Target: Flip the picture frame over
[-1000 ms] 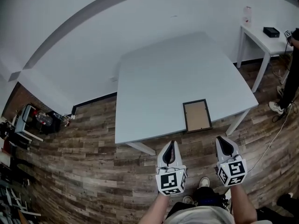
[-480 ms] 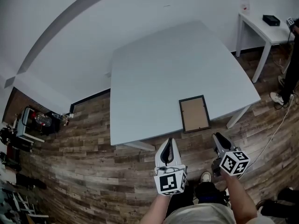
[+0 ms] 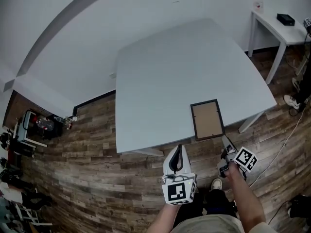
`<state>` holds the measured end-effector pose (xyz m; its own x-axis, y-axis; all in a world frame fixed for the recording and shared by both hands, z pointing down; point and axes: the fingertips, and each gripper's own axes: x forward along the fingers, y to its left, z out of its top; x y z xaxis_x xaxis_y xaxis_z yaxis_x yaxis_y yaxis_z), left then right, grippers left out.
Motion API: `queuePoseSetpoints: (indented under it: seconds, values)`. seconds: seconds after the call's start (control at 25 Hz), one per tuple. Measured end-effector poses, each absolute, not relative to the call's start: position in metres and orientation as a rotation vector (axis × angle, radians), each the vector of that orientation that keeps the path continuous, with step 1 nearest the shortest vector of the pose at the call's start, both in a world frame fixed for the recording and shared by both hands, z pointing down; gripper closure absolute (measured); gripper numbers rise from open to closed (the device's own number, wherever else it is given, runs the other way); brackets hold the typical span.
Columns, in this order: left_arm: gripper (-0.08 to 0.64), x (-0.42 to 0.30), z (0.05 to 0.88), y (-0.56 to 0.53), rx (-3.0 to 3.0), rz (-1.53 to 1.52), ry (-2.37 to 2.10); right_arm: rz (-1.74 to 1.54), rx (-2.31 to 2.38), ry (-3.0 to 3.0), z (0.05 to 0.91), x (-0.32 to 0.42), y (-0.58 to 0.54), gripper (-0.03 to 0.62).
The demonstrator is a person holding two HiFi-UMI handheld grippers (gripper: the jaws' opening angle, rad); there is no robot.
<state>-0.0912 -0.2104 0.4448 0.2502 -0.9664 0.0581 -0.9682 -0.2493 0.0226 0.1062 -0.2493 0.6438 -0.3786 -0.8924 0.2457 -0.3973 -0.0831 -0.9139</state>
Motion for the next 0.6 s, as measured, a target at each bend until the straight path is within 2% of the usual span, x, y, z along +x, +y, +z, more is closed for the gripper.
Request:
queuePoseSetpoints:
  seconds: [0.32, 0.6]
  values:
    - [0.56, -0.095, 0.443, -0.221, 2.434, 0.09, -1.892, -1.504, -1.351, 1.596, 0.673, 0.104, -0.271, 0.348]
    - [0.56, -0.095, 0.45, -0.219, 2.433, 0.106, -1.893, -1.495, -1.332, 1.577, 0.678, 0.107, -0.28, 0.371]
